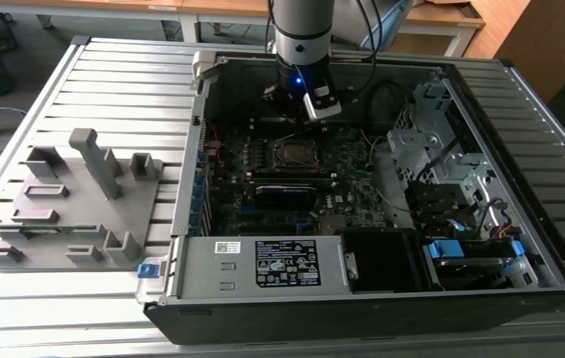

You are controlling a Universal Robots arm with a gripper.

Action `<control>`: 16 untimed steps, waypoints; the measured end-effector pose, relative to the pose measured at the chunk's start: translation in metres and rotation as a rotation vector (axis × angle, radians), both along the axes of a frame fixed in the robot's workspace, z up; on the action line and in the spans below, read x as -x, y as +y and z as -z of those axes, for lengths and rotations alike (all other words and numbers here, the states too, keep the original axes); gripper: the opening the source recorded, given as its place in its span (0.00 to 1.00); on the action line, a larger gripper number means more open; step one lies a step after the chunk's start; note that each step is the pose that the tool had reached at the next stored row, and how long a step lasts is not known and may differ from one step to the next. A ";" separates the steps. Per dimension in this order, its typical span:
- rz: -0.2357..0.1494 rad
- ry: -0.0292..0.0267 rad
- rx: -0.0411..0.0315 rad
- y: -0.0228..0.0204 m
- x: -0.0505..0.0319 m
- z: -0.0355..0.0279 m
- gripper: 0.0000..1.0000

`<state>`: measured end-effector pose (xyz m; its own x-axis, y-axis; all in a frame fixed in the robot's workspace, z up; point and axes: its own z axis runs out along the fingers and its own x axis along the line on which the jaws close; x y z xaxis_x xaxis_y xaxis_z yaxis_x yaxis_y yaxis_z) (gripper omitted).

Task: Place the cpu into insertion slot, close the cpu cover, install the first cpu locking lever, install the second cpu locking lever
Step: 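Install the first cpu locking lever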

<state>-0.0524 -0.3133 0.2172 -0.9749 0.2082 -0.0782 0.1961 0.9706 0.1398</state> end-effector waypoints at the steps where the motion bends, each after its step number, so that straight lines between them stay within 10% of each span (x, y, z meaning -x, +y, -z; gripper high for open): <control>1: 0.000 -0.0001 -0.0002 0.0006 0.0000 0.0001 0.11; 16: 0.075 0.0001 0.0000 0.0038 0.0001 0.0008 0.11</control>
